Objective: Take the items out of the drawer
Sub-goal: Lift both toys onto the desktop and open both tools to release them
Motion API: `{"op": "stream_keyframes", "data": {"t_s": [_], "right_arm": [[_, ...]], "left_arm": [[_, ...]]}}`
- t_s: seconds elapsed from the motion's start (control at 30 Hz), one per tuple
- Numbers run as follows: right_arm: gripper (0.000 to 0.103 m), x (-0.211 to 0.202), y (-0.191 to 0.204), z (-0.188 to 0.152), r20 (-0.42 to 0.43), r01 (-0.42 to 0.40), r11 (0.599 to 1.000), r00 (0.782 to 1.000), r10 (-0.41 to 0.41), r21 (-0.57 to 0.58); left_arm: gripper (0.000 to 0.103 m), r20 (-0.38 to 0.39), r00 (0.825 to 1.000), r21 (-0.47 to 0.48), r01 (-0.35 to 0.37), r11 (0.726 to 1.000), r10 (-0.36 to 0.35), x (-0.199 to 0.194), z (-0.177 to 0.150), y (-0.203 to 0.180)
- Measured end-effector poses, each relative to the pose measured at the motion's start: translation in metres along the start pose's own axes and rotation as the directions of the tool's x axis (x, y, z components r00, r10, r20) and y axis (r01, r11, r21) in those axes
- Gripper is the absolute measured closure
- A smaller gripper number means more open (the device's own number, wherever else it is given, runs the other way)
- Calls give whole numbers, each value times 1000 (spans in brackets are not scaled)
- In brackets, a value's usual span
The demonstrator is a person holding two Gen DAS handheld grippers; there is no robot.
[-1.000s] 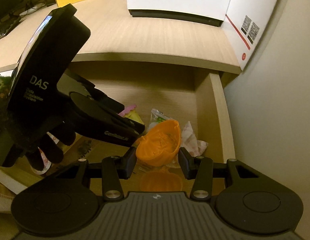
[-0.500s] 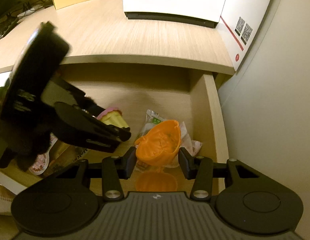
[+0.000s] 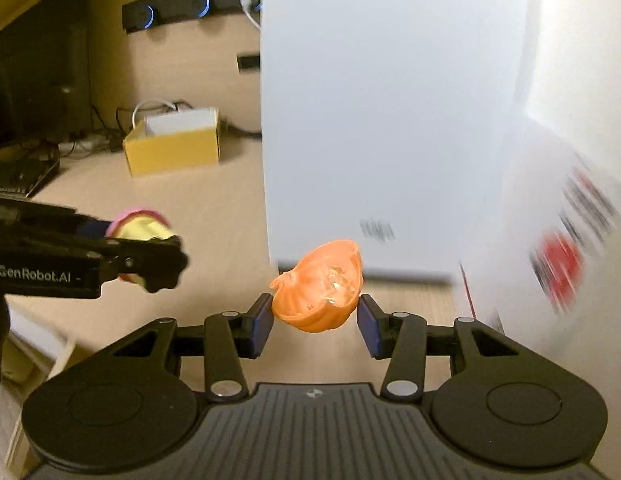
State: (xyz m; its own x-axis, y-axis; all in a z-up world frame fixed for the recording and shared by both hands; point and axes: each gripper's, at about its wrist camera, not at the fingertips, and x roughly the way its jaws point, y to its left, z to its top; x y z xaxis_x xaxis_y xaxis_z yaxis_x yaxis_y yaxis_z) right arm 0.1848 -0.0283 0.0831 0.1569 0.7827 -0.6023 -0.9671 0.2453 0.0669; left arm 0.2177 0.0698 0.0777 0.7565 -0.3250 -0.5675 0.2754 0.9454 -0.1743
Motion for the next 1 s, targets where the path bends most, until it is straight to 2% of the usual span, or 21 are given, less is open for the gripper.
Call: {"op": "stream_keyframes", "data": {"t_s": [0.1,0.2,0.37,0.5,0.67,0.8,1.0], "right_arm": [[58,33,13,19,-5,-22,999,1000,21,-45],[58,65,22,25,-47,-24,996,999,20,-85],[58,99,27,16,-130,-15,995,991,2,-98],[58,117,26,11,-168,-12,995,986,-4,-96],[58,120,26,8,-186,-23,997,983,9,-69],[57,124,26,4,-198,-34,998,980,21,-61],[55,126,27,2,-219,-37,998,975,25,-54]], "left_arm": [[53,-51,994,-35,-97,995,95,24,-4,22],[53,-97,988,-62,-128,990,121,43,-10,37],[53,-124,985,-85,-129,988,118,60,-17,56],[53,-108,987,-44,-127,991,121,73,-15,50],[51,-102,989,-8,-112,994,111,78,-20,43],[45,-105,989,2,-108,994,108,83,-25,41],[47,-103,989,-17,-106,994,104,77,-25,43]]}}
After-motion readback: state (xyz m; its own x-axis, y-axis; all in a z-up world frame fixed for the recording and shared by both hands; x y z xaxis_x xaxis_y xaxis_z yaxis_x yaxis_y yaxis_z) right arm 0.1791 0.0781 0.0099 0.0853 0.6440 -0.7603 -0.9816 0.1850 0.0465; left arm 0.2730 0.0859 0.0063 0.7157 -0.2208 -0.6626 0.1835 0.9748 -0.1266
